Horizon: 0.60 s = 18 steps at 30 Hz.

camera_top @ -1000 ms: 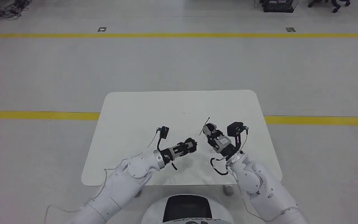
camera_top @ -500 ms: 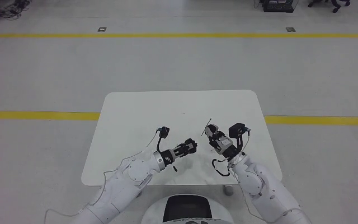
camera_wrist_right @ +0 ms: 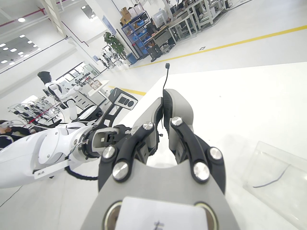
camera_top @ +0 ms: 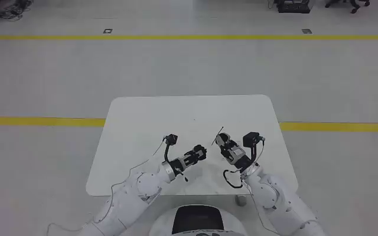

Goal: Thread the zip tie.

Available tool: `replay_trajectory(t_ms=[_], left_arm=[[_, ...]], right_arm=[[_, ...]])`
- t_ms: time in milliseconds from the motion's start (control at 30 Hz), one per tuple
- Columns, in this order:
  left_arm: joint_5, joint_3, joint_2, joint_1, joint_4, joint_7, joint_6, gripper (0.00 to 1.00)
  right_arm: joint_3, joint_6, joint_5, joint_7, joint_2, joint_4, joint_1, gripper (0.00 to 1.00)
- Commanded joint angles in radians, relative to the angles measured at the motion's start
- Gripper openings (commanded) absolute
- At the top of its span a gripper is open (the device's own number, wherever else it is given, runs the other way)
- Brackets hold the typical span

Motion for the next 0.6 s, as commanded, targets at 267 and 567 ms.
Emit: replay_trajectory(t_ms=[267, 567], left_arm=[[-0.038, 0.01, 0.011, 0.002, -0.018, 0.007, 0.0, 0.0], [-0.07, 0.012, 0.017, 0.003, -0.027, -0.007, 0.0, 0.0]], right_arm=[[-0.059, 0.0, 0.016, -0.044, 0.038, 0.017, 0.027, 0.0], [-0.105, 0.0, 0.043, -0.076, 0.063, 0.035, 0.055, 0.0]])
